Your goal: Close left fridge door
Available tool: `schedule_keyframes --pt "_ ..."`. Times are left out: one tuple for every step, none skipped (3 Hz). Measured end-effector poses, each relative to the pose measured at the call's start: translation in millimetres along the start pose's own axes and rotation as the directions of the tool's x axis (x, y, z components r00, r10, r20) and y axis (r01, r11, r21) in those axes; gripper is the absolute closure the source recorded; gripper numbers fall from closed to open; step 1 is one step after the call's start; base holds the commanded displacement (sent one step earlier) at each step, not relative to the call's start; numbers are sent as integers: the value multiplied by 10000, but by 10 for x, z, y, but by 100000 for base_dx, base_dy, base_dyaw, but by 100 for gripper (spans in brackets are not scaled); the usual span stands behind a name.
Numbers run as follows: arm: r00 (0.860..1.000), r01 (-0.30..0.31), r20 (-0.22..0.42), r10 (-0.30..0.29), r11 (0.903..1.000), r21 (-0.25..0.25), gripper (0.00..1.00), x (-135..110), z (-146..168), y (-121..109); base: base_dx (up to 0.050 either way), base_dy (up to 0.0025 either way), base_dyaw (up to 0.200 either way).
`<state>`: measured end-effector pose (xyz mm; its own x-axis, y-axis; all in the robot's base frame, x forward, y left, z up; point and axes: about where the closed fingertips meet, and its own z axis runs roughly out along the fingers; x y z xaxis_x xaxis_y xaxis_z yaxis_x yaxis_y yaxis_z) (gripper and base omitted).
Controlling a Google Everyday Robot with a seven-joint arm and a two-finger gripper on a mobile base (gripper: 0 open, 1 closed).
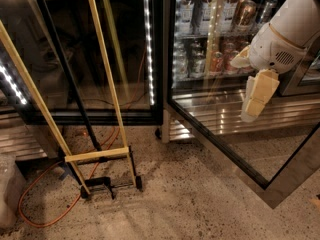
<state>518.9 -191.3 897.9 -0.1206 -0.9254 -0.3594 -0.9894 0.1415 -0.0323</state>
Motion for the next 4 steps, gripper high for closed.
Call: schedule_keyframes --pt "10000 0 0 0 10000 0 0 0 0 0 5002 -1 27" --pt "10000 0 0 0 10000 0 0 0 0 0 4991 6 -130" --pt "10000 0 0 0 10000 0 0 0 0 0 4950 -1 9" --pt "10000 0 0 0 10000 0 0 0 0 0 4955 -3 78"
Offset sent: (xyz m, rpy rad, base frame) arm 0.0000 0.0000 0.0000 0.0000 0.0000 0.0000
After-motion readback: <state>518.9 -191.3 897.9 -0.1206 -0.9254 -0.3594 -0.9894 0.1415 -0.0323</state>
